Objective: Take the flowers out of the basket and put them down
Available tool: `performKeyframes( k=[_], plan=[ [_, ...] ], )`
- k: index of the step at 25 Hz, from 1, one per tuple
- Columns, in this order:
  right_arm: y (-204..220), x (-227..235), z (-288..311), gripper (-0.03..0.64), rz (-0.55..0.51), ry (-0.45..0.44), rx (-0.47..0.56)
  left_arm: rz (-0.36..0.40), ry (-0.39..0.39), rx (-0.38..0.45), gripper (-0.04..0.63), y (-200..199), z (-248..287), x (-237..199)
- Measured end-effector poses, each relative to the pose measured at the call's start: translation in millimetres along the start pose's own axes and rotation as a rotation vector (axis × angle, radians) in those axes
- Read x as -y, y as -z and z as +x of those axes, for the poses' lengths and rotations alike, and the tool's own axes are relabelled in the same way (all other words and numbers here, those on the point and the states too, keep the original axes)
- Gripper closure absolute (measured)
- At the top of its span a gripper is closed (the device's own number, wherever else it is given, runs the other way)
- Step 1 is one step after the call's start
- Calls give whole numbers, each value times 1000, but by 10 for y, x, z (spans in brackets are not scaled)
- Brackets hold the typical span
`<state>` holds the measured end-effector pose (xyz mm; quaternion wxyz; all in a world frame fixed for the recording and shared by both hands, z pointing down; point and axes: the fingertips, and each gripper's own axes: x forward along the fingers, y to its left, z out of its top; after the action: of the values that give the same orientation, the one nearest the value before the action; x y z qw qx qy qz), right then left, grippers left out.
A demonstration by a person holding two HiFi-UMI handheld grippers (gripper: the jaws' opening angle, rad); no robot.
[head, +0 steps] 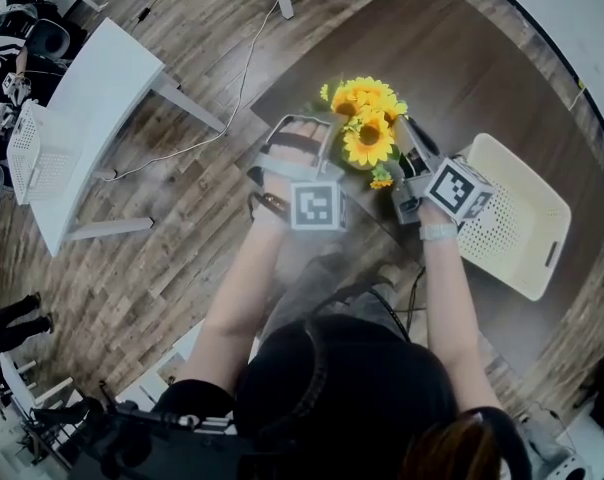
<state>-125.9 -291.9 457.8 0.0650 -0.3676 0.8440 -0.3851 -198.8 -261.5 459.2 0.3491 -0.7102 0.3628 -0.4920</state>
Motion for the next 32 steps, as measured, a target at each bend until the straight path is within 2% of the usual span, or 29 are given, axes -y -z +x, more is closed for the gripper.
performKeyframes(
  k=[4, 20, 26, 32],
  plan=[
    [10, 13, 10, 611, -9, 10, -5, 12, 34, -24, 557, 72, 27, 107],
    [105, 114, 90, 611, 25, 5, 1, -19, 25, -8, 557, 85, 140, 160],
    [118, 163, 95, 611, 19, 14, -2, 11, 10, -16, 557, 125, 154, 153],
    [139, 184, 84, 611, 20, 26, -14, -18, 11, -8, 557, 100, 135, 141]
  ],
)
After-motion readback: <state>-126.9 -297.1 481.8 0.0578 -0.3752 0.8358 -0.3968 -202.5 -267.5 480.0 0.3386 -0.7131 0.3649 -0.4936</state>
